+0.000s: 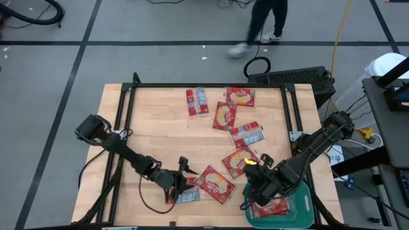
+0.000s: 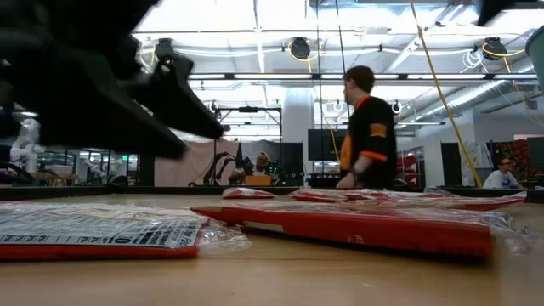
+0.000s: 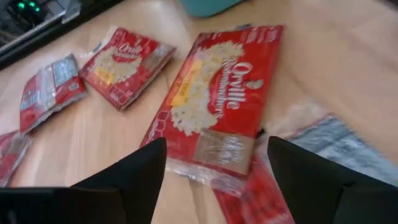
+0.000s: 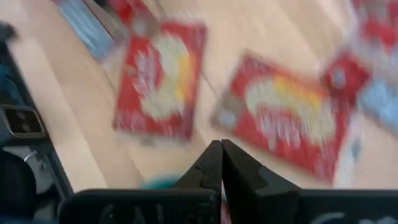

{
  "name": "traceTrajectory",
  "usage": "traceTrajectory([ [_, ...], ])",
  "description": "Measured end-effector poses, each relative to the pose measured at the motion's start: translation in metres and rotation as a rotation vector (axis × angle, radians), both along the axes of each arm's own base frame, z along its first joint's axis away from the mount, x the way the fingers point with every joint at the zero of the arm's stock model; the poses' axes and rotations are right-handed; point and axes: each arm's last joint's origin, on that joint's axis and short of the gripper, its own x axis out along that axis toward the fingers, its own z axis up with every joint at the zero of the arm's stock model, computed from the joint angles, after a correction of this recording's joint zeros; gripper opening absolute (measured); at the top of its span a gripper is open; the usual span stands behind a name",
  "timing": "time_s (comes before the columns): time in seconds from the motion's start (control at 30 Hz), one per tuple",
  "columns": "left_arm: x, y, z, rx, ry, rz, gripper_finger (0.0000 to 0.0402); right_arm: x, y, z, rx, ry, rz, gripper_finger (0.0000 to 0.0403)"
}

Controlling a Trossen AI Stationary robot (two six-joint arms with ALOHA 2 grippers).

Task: Sort popcorn bags into baskets
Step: Put the popcorn bag into the green bin

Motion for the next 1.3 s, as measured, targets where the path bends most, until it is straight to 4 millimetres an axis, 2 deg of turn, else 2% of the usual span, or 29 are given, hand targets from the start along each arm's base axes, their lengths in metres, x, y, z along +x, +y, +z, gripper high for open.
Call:
traceTrajectory([
  [0.13,0.01,0.004,-0.011,-0.03,0.057,-0.021,0.0257,0.018,0.001,0.006,-0.088,-0.19,0.077,0.0],
  [0.23,0.017,0.0,-0.006,-0.086,0.053,-0.022,0.0246,0.03,0.003,0.006,-0.164,-0.334,0.117,0.0],
  [0.33,0.018,-0.001,-0.006,-0.078,0.086,-0.015,0.0252,0.04,0.004,0.002,-0.189,-0.428,0.18,0.0],
  [0.53,0.022,0.009,-0.019,-0.093,0.157,0.008,0.0282,0.05,0.004,-0.023,-0.254,-0.624,0.268,0.0],
  [0.67,0.03,0.017,-0.029,-0.148,0.162,0.001,0.0275,0.048,-0.004,-0.047,-0.233,-0.741,0.261,0.0],
  [0.77,0.037,0.026,-0.035,-0.175,0.171,0.008,0.0242,0.042,-0.009,-0.063,-0.2,-0.799,0.23,0.0],
  [0.9,0.039,0.032,-0.036,-0.196,0.182,0.012,0.0168,0.038,-0.013,-0.073,-0.19,-0.807,0.218,0.0],
  [1.03,0.037,0.034,-0.028,-0.168,0.175,0.002,0.0081,0.038,-0.013,-0.073,-0.188,-0.807,0.209,0.0],
  [1.13,0.035,0.035,-0.014,-0.128,0.142,-0.003,0.0021,0.038,-0.014,-0.073,-0.206,-0.808,0.187,0.0],
  [1.3,0.026,0.036,0.014,-0.001,0.101,0.017,0.0011,0.042,-0.022,-0.073,-0.168,-0.821,0.092,0.0],
])
